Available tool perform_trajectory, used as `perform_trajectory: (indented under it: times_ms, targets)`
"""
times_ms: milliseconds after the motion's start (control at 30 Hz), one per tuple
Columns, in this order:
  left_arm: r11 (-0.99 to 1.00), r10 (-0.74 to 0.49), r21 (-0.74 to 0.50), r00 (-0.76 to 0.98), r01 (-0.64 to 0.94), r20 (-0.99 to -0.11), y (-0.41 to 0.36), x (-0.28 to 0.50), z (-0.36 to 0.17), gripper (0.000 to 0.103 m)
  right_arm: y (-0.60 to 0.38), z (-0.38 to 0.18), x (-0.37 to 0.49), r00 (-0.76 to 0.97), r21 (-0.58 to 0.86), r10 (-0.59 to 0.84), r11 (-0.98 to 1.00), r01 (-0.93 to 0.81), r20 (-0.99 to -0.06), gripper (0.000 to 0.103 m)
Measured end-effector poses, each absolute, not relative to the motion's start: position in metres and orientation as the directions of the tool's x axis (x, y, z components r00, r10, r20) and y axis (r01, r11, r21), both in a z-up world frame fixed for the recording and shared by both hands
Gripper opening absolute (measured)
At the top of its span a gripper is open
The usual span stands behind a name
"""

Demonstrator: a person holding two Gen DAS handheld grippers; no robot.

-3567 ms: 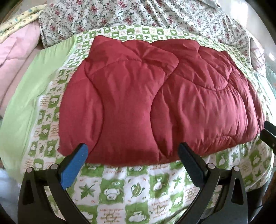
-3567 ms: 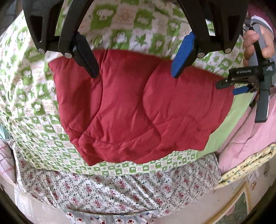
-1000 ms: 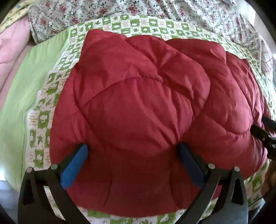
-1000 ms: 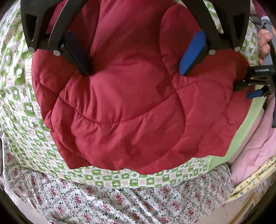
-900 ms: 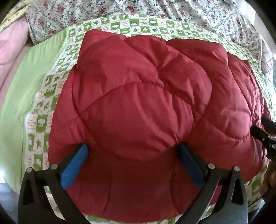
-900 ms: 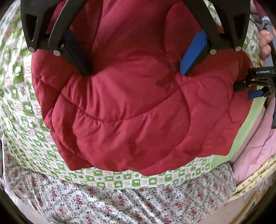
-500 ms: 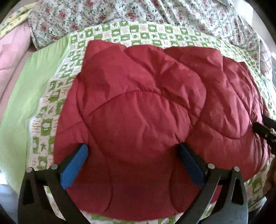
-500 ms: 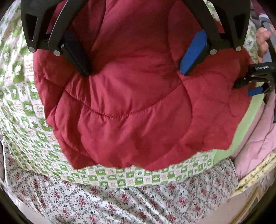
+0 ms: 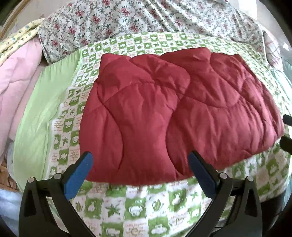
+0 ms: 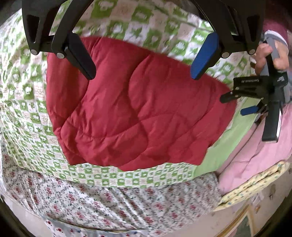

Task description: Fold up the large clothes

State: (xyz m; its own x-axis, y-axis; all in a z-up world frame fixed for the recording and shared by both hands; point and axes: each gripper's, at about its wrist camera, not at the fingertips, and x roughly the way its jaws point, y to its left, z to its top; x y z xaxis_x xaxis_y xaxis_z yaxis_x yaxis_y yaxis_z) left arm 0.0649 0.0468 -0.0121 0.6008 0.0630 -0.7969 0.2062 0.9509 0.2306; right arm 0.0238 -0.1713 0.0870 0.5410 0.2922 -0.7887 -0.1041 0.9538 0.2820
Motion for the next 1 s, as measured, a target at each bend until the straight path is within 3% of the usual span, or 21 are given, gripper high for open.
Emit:
perform_trajectory:
  times_ms: [500,1000]
  targets:
    - [0.941,0.05,0.256,0.656,0.222,-0.753,0.037,0.04,0.022,0.103,-0.162,0.125,0.001,0.58,0.261,0.3,0.953,-0.153,-0.757,0.103]
    - [0.939,0.063,0.265,0.65,0.218,-0.758,0.036,0.052,0.018,0.103,-0.159,0.117,0.021,0.566,0.273,0.316,0.948,-0.162,-0.762,0.103]
